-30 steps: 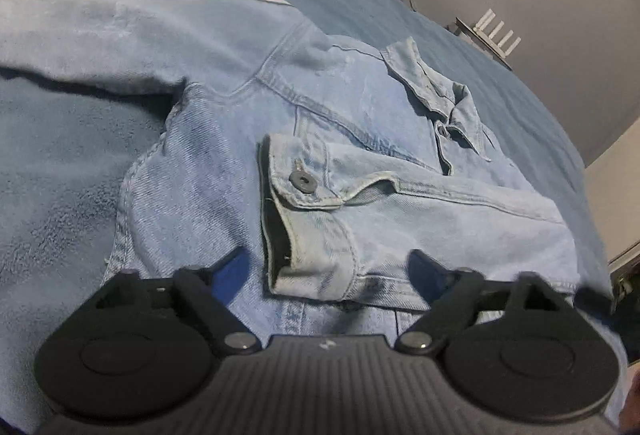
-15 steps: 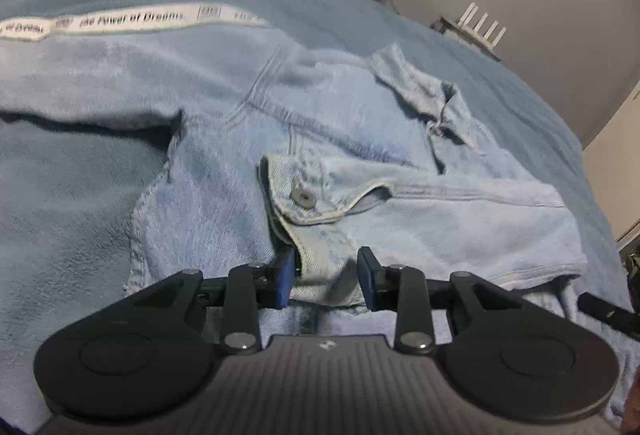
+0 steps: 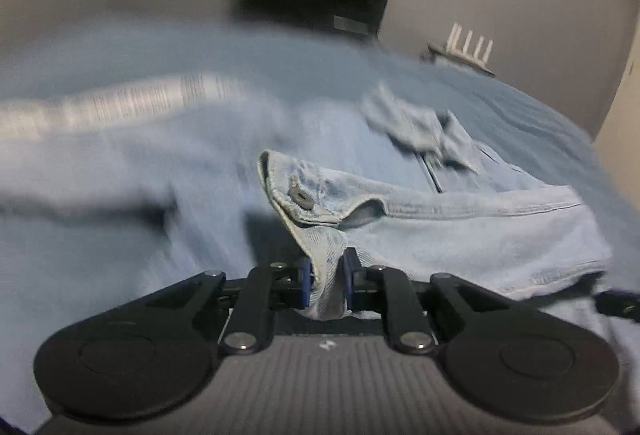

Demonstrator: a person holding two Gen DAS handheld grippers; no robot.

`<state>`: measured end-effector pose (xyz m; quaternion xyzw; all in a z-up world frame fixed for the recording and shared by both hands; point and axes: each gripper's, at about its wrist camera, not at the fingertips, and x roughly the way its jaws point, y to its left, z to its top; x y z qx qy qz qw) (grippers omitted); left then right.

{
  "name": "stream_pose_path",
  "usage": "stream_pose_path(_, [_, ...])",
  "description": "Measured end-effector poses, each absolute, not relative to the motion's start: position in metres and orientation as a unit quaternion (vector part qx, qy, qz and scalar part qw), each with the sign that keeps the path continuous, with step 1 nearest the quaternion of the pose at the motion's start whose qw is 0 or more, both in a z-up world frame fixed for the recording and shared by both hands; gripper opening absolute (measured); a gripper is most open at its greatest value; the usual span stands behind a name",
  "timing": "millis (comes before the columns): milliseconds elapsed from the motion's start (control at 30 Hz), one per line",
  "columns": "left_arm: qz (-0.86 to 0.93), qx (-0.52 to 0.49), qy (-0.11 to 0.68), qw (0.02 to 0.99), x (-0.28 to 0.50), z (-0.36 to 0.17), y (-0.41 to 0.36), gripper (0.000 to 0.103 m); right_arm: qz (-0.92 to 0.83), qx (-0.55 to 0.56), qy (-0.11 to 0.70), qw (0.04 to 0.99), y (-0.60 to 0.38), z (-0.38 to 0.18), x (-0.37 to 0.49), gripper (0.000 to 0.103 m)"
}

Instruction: Fold large clothes

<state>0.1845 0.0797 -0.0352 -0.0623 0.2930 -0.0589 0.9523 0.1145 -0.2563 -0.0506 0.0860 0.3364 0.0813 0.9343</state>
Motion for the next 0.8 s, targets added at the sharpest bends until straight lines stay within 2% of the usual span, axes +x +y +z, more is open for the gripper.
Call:
stream_pose_path(67, [-0.045,-0.037,0.278,0.959,0.187,-0.031,0.080,0.012,0.082,0.081,0.335,0.935,-0.255,-0.051,0.114,0.056])
stream_pose_path(200, [-0.052,-0.079,0.348,0.933,0.207,-0.059,0.097,0.012,0.082,0.072,0.340,0.934,-0.252,-0.055,0.116,0.056])
stream_pose_path(367, [-0.048,-0.086,0.350,0.932,0.208,-0.060,0.096,0.014,0.038,0.047,0.318,0.946,-0.255,-0.051,0.116,0.055])
stream_pose_path(500, [-0.045,-0.086,0.352,0.931,0.206,-0.063,0.096,0.014,-0.062,-0.022,0.306,0.950,-0.270,-0.051,0.120,0.055])
stream_pose_path(600, [-0.045,-0.113,0.356,0.927,0.207,-0.062,0.102,0.014,-0.073,-0.057,0.326,0.941,-0.279,-0.063,0.127,0.056])
stream_pose_path(700, [-0.046,-0.134,0.359,0.922,0.208,-0.064,0.107,0.014,-0.053,-0.080,0.319,0.943,-0.273,-0.076,0.140,0.062])
stream_pose_path(800, [-0.047,-0.142,0.360,0.921,0.206,-0.062,0.109,0.014,-0.068,-0.173,0.291,0.938,-0.253,-0.093,0.153,0.070])
